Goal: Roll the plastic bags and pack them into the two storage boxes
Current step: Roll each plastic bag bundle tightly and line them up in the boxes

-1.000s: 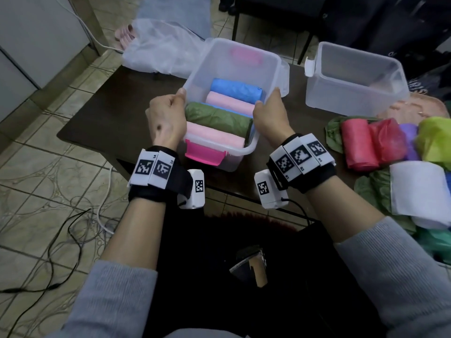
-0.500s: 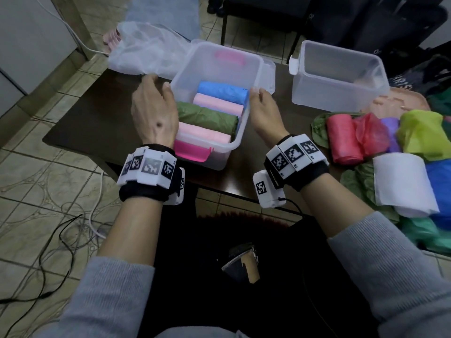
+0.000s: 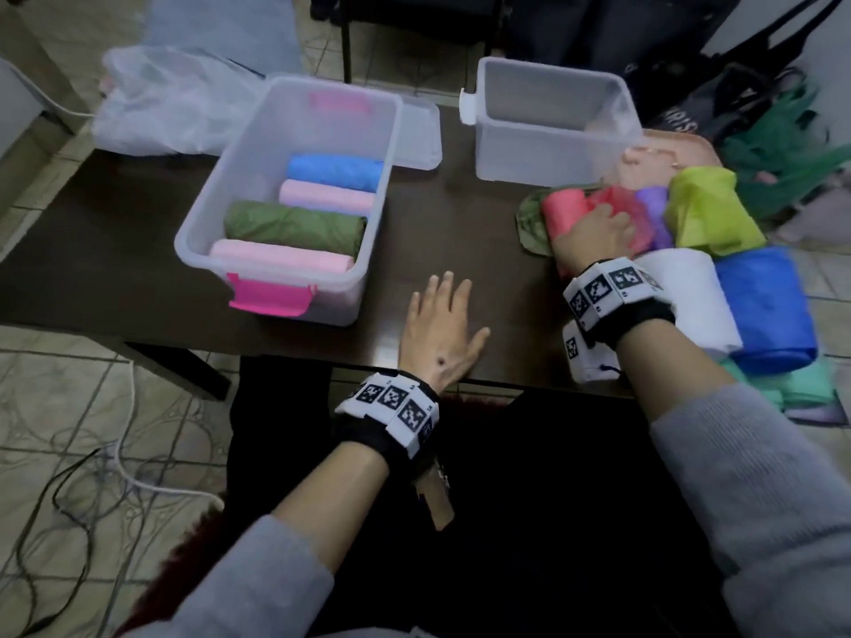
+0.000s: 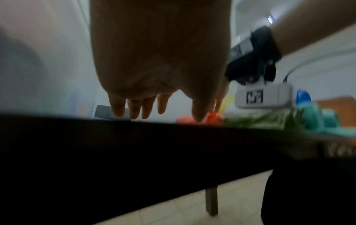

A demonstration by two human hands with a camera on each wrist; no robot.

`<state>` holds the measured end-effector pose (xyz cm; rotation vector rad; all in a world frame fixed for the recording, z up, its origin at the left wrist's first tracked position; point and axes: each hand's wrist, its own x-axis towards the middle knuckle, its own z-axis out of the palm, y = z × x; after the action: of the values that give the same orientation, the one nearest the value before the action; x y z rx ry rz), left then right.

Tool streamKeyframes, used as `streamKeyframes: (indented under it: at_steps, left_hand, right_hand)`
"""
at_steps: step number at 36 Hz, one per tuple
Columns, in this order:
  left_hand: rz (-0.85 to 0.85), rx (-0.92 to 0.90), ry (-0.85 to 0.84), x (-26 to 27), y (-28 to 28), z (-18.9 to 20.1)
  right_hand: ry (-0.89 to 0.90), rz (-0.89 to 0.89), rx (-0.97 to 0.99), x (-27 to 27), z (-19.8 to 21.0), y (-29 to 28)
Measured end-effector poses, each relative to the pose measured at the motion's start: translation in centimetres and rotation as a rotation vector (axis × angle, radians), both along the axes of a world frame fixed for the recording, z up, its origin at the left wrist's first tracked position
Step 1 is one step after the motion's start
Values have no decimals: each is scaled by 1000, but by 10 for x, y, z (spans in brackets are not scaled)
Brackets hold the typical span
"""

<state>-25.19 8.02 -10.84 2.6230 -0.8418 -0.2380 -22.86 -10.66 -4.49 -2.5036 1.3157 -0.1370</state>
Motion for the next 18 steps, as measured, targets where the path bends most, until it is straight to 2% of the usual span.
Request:
streamKeyframes:
  at_steps: [9, 18]
  left_hand:
    - [34, 35, -100, 5, 10, -20]
    - [37, 38, -110, 6, 10, -23]
  right_hand:
    - [115, -47, 72, 2, -8, -10]
    - [46, -26, 153, 2, -15, 8]
